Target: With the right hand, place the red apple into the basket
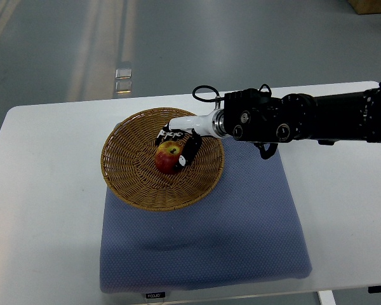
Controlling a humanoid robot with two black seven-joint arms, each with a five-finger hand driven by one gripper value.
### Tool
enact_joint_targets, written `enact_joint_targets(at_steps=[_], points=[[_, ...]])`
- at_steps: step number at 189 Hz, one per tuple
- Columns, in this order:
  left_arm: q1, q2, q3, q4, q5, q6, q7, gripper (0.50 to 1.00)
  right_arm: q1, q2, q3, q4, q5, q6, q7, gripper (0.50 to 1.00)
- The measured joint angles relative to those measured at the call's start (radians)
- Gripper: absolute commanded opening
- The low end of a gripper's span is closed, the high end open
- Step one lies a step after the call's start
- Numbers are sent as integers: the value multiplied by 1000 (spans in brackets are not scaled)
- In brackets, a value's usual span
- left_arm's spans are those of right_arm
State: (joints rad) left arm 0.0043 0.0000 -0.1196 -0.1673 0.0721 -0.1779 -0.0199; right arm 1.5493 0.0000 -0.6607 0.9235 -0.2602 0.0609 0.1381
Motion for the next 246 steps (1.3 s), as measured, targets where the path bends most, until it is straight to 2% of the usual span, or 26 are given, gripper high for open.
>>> enact_joint_targets(at_steps=[67,118,148,171,203,227,246], points=[[0,0,0,3,0,2,0,1000,29,0,42,0,16,16,-2,924],[0,0,0,6,0,3,0,1000,130,-2,159,-3,80,99,-3,924],[1,0,0,4,0,3,0,1000,116,-109,268,-46,210,116,-9,924],[-1,0,0,0,0,3,0,1000,-44,-189,461,-159,316,113,-10,924],[-1,0,0,-1,0,3,0,1000,-340,-203,882,-359,376,111,-4,924],[-1,0,0,0,0,3,0,1000,-493,-190,1137,-406,379,114,3,924],[-1,0,1,-1,0,3,0,1000,-585,-160,1294,-415,379,115,39,926]])
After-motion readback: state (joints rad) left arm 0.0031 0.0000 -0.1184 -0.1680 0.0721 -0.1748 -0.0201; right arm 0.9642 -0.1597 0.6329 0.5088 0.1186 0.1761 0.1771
